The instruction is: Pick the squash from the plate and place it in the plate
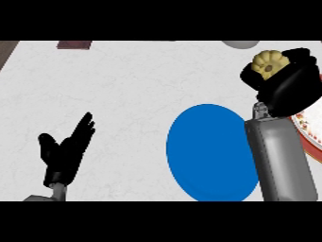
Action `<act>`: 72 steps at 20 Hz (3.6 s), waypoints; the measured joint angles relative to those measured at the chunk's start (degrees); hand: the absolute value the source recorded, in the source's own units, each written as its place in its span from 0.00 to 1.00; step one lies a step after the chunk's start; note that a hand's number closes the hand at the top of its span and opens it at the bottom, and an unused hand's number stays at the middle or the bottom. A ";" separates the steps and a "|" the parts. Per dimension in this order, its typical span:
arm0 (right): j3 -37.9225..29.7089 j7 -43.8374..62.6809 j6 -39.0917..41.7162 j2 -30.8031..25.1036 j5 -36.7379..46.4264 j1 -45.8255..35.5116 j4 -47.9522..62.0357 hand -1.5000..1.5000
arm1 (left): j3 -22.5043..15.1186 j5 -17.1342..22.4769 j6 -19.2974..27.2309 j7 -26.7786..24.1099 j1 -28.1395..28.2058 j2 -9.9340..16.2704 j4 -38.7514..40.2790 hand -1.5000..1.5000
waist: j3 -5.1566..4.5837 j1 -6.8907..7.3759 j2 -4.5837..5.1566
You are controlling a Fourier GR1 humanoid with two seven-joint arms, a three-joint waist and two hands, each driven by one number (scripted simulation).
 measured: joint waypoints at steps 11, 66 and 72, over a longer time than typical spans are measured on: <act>-16.93 -6.43 -17.86 -6.60 -3.29 5.47 7.88 1.00 | 0.70 -0.20 -0.05 0.75 0.06 -0.44 0.46 0.50 | 0.04 -0.68 -0.44; -27.87 -68.61 -4.92 -1.61 -88.26 44.46 -10.30 0.00 | 3.40 -3.58 -2.16 1.47 1.83 -3.18 -0.76 0.50 | -0.18 -1.60 -0.99; -19.86 -64.66 -9.13 -0.06 -86.52 52.65 -18.02 0.00 | 4.05 -3.78 -2.82 3.82 1.50 -3.43 -1.85 0.50 | -0.23 -1.42 -0.84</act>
